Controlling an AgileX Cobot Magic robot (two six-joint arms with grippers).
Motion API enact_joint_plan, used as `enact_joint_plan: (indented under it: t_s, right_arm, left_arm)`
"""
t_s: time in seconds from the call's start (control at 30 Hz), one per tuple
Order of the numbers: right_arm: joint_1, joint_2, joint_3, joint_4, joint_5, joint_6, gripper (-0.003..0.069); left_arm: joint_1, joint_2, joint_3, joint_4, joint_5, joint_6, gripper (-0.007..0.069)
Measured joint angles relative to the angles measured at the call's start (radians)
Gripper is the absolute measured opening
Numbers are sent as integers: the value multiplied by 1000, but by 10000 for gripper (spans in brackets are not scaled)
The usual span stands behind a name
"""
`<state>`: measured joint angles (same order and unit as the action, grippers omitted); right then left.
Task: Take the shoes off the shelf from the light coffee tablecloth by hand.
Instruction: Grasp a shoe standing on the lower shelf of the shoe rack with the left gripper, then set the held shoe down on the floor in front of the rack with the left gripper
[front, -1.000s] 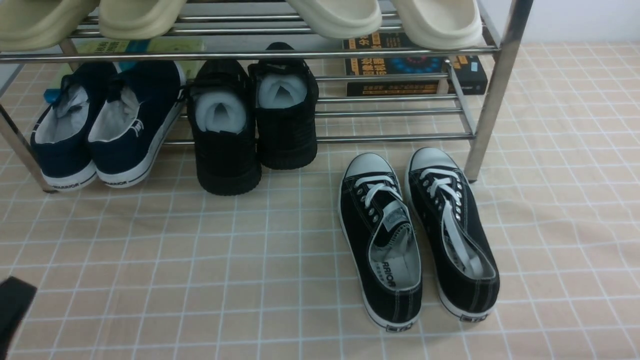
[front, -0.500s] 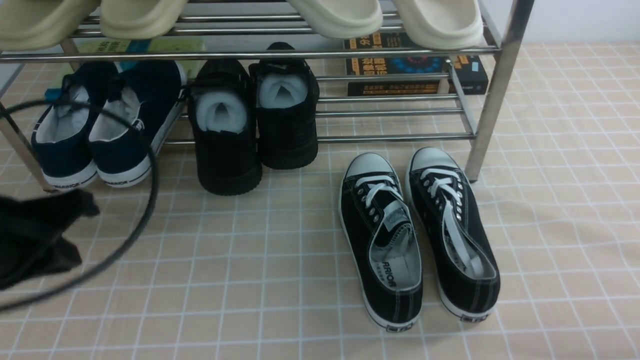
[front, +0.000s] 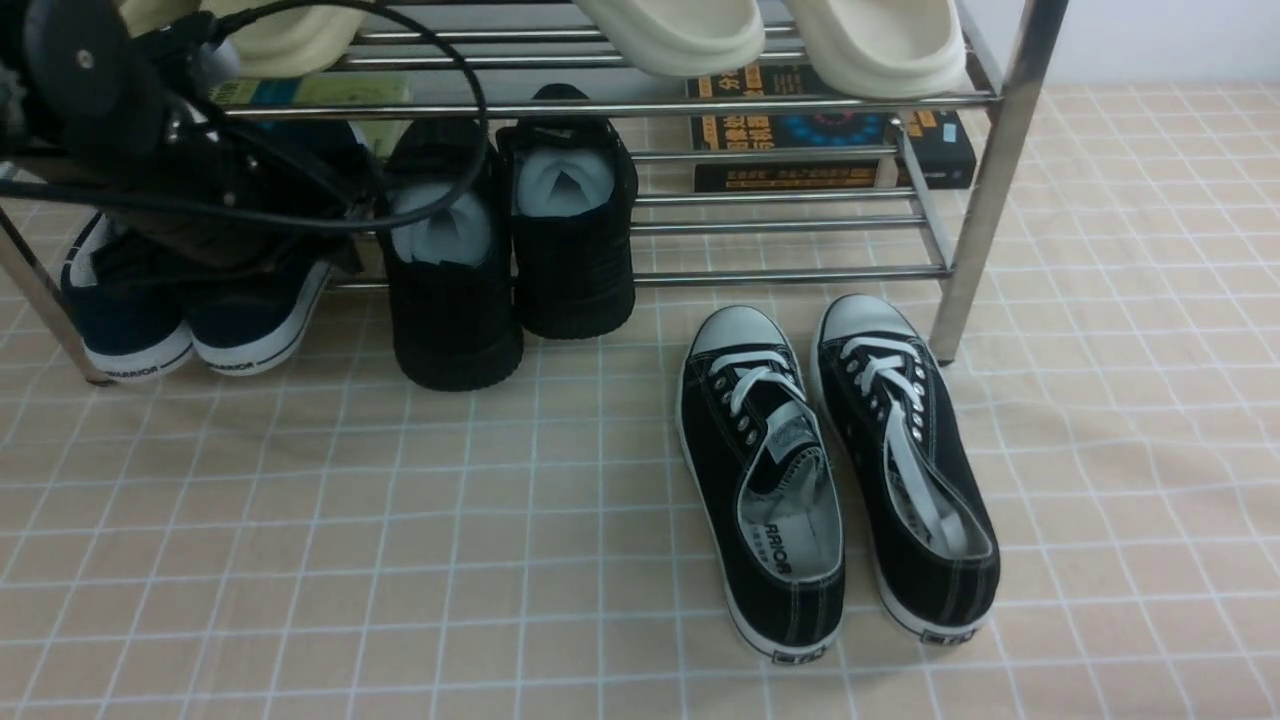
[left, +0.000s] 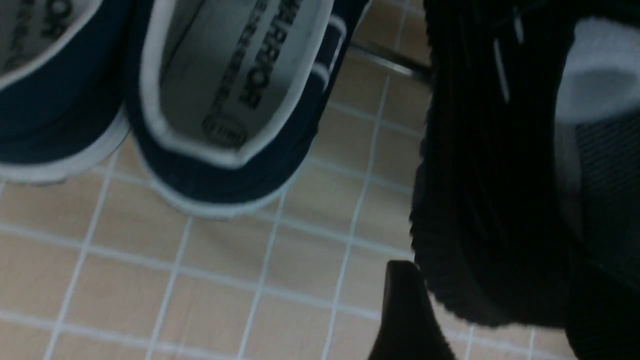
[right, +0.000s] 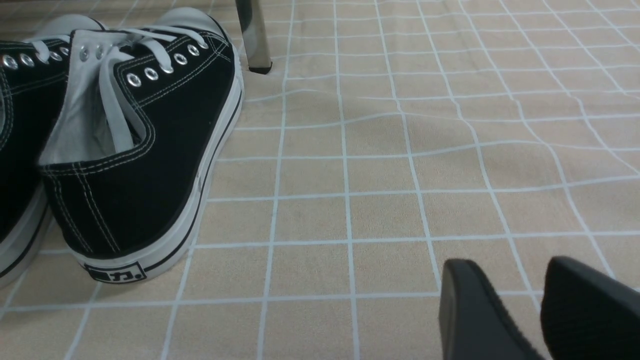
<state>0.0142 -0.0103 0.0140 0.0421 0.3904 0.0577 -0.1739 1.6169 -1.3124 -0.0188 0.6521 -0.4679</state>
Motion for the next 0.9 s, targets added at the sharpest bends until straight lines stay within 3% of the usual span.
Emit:
enact_joint_plan:
  t_s: [0.27,0.43,0.63,0.67,0.77,0.9]
  right_arm:
    - [0,0,0,0,0,0,237]
    - [0,0,0,0,0,0,237]
    - [0,0,0,0,0,0,237]
    - [0,0,0,0,0,0,237]
    - [0,0,0,0,0,0,237]
    - [0,0,0,0,0,0,237]
  left_arm:
    - [-1,94,-2,-106,-175,-2,437]
    - [-1,132,-2,-149,-236,-2,385]
    - [-1,172,-3,-158,-240,-2,239]
    - [-1,176,-3,-162,-232,-2,149]
    - [-2,159,-5,-162,-203,20,31]
    - [-2,97,-18,-159,-102,74,8]
